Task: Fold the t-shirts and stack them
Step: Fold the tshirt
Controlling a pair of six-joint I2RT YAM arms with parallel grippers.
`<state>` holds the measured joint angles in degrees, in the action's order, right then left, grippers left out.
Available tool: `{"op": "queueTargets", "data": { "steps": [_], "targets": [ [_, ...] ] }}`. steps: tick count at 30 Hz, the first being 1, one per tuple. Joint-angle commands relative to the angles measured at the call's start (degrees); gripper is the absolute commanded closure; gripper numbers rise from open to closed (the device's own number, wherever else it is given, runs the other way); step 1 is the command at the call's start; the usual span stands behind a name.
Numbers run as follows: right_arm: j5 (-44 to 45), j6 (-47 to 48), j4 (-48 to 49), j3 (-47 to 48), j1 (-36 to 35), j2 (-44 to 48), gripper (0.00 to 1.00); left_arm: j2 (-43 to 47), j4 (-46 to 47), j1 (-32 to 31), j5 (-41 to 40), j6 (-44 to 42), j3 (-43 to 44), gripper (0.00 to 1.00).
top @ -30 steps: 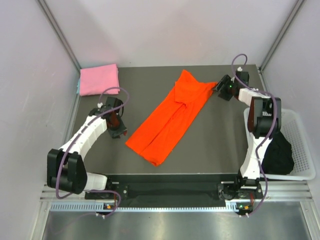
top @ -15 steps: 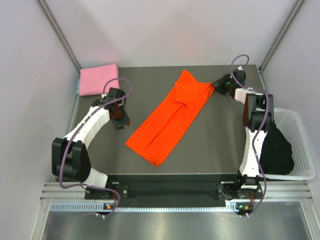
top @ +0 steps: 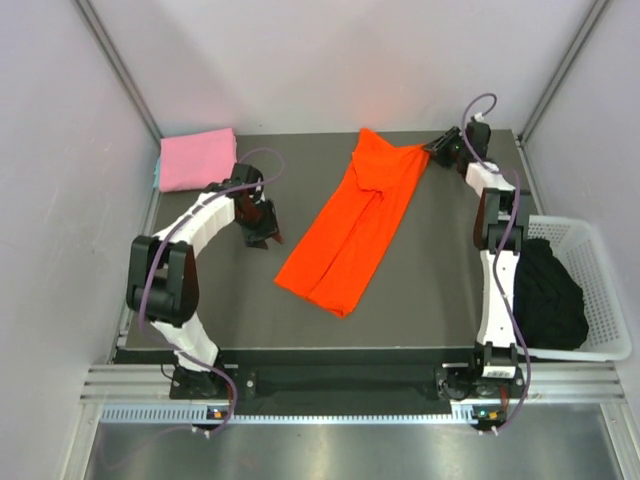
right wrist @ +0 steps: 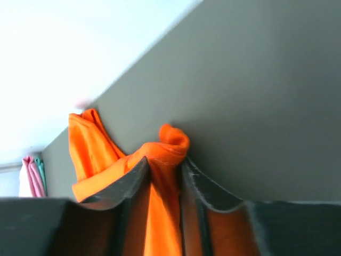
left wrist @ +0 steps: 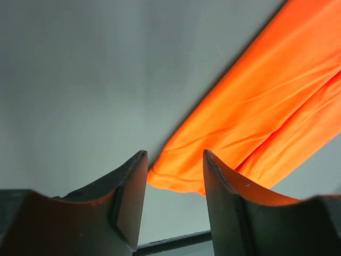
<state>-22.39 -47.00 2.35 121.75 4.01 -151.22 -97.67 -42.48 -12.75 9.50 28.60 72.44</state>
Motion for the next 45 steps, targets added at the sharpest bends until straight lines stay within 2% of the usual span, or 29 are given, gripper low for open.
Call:
{"op": "queueTargets", "data": {
  "steps": [1, 2, 6, 9, 14, 18, 21, 22, 23, 28, 34, 36, 38, 40, 43, 45],
  "targets": [
    [-0.72, 2.62, -5.33, 6.22, 2.31, -0.14, 0.66, -3.58, 0.03, -0.08, 5.35, -4.34, 1.82, 0.49],
    [-0.55, 2.79, -5.51, 3.26, 2.75, 1.17, 0.56, -4.54, 0.20, -0.08, 6.05, -5.13, 1.47, 0.49],
    [1.38, 4.19, -6.48, -9.58, 3.28, 13.62, 0.47, -5.87, -0.85, -1.13, 5.71, -6.27, 0.86, 0.49],
    [2.62, 3.68, -10.16, -19.42, 3.20, 22.41, 0.44, -7.36, -1.99, -2.01, 5.62, -7.42, 0.16, 0.50],
    [0.95, 2.53, -14.38, -39.26, 1.62, 35.97, 0.46, -7.19, 0.46, -2.28, 7.20, -5.67, -5.19, 0.57],
    [2.52, 4.55, -17.03, -54.13, -2.68, 51.06, 0.45, -5.35, 1.96, -3.41, 7.65, -4.43, -9.24, 0.78],
    [5.77, 3.69, -18.52, -65.21, -10.06, 60.03, 0.44, -3.67, 2.31, -4.03, 5.63, -3.99, -11.27, 0.91],
    [5.96, 2.54, -16.78, -68.55, -11.64, 62.34, 0.44, -3.32, 2.40, -4.03, 5.45, -3.90, -11.88, 0.99],
    [7.35, 1.05, -16.24, -74.15, -15.40, 64.53, 0.45, -2.71, 2.49, -4.03, 5.18, -3.82, -11.98, 1.00],
    [12.72, -9.32, -15.88, -82.72, -31.21, 76.14, 0.45, -0.33, 1.09, -4.12, 2.03, -4.17, -12.07, 1.00],
    [22.13, -25.48, -16.68, -88.79, -46.08, 83.89, 0.43, 1.43, 0.20, -4.21, 1.05, -4.52, -12.76, 0.92],
    [26.67, -31.18, -14.75, -90.37, -49.35, 84.16, 0.43, 1.08, 0.90, -4.21, 2.10, -4.52, -13.20, 0.91],
    [27.66, -33.67, -13.78, -90.03, -52.86, 83.11, 0.43, 0.29, 1.43, -4.21, 2.89, -4.52, -13.56, 0.89],
    [28.54, -37.27, -13.86, -88.98, -55.93, 79.95, 0.43, -0.24, 1.17, -4.21, 2.98, -4.69, -13.38, 0.78],
    [27.75, -42.28, -14.39, -86.69, -58.50, 74.94, 0.43, 0.20, 0.56, -4.21, 1.49, -4.87, -13.03, 0.67],
    [29.50, -45.18, -15.70, -84.67, -60.87, 72.48, 0.43, 1.42, 0.21, -4.21, -0.43, -4.87, -12.86, 0.63]
  ]
}}
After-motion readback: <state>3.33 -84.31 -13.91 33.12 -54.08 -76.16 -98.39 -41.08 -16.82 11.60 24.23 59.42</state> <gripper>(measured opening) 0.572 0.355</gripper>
